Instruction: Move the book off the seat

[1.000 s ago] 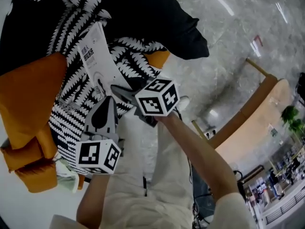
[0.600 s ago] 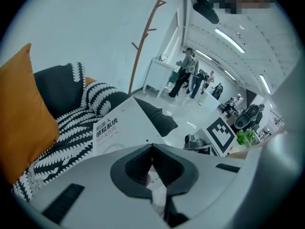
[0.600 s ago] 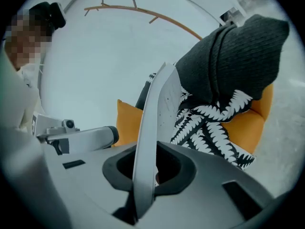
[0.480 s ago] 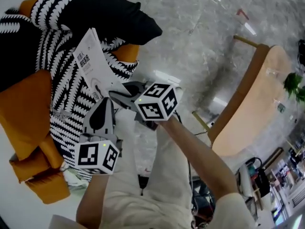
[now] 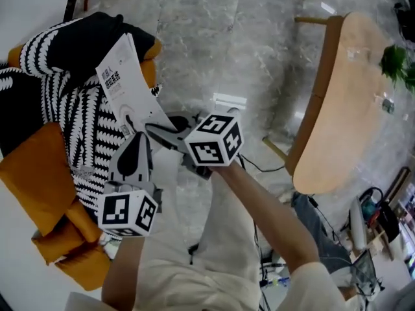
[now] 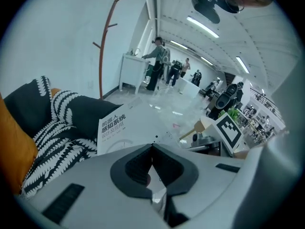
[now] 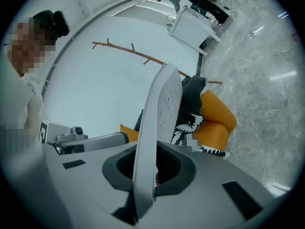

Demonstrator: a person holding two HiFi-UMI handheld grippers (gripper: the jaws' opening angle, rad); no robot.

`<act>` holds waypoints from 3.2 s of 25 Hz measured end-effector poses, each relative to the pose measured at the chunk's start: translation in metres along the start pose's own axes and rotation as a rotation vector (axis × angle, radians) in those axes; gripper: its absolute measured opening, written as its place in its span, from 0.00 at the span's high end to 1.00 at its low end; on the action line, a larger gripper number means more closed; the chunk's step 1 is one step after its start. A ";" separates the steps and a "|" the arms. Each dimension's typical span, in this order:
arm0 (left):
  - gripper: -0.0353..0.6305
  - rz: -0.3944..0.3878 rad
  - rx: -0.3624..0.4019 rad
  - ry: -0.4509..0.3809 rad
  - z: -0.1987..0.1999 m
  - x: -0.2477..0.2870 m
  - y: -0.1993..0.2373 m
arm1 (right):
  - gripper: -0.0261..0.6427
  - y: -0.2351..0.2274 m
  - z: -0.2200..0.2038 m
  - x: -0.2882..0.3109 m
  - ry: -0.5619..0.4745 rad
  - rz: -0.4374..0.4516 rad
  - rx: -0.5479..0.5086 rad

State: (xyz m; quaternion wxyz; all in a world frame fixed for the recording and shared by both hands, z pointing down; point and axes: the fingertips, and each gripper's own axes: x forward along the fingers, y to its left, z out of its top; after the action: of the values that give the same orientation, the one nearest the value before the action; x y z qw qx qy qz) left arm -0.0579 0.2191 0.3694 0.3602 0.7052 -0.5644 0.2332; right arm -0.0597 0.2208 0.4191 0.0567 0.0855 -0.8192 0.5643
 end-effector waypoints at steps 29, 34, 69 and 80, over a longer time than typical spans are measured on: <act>0.94 -0.257 0.326 0.108 0.021 0.096 -0.260 | 0.89 -0.075 0.050 -0.289 -0.489 -0.153 0.146; 0.94 -0.295 0.373 0.135 0.014 0.105 -0.303 | 0.89 -0.086 0.047 -0.337 -0.577 -0.169 0.184; 0.93 -0.344 0.378 0.148 0.018 0.117 -0.320 | 0.89 -0.113 0.056 -0.400 -0.864 -0.239 0.253; 0.93 -0.393 0.404 0.171 0.005 0.147 -0.352 | 0.89 -0.148 0.056 -0.443 -0.973 -0.297 0.281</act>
State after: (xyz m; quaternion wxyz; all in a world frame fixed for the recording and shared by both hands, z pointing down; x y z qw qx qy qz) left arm 0.3183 0.1591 0.3886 0.2969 0.8362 -0.3269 0.3253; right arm 0.4041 0.1506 0.4512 -0.2629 0.4596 -0.6461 0.5497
